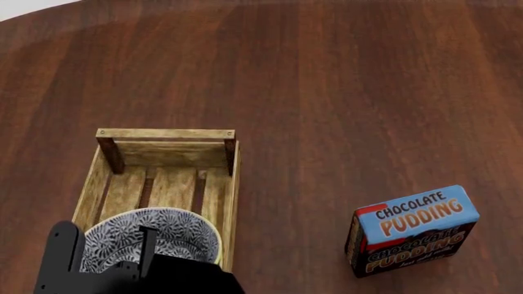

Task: Stack the left bowl on the right bowl and place them in the tray.

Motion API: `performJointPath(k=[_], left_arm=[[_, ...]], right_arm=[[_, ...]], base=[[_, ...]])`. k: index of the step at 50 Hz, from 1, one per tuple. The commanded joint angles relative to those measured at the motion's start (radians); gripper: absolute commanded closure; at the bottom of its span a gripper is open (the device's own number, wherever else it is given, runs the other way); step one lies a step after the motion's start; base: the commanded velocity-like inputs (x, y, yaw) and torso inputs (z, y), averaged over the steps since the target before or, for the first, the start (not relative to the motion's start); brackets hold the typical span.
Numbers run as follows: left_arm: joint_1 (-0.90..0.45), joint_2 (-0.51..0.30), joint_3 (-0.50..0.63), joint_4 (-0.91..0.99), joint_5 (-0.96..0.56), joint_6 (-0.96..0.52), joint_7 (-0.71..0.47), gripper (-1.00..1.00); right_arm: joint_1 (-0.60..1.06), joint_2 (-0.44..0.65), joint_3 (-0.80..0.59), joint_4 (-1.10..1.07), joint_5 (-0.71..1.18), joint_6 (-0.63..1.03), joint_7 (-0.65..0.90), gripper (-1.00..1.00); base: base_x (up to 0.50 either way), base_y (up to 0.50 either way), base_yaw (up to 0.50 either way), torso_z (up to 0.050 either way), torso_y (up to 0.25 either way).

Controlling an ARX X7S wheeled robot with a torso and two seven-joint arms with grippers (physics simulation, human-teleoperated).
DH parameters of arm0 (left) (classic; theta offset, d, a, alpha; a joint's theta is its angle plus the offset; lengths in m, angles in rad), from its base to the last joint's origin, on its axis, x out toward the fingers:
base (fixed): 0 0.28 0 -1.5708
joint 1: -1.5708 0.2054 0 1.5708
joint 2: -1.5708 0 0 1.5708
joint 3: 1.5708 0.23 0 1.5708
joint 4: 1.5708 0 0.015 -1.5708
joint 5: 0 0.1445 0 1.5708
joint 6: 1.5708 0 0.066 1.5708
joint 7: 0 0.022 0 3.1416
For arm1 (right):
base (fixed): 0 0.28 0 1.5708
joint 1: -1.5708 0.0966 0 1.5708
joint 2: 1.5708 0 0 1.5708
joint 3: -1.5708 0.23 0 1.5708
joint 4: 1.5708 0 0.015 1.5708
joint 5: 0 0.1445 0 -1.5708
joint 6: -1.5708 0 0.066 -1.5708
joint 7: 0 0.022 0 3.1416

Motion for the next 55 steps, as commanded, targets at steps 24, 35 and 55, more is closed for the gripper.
performJointPath(k=[24,35,55], left_arm=[[0.016,-0.042,0.011,0.0,-0.053,0.015,-0.063,-1.0],[0.012,-0.051,0.02,-0.001,-0.067,0.015,-0.079,-1.0],[0.006,-0.182,0.067,0.008,-0.217,0.025,-0.254,-1.0]], right_arm=[[0.012,0.02,-0.004,-0.058,-0.006,0.049,-0.028,-1.0],[0.057,0.056,0.009,-0.27,-0.006,0.224,-0.009,-1.0],[0.122,0.078,0.046,-0.505,0.0,0.437,0.011,-1.0]], base=[[0.0,0.0,0.0,0.0,-0.001],[0.0,0.0,0.0,0.0,0.0],[0.0,0.0,0.0,0.0,0.0]])
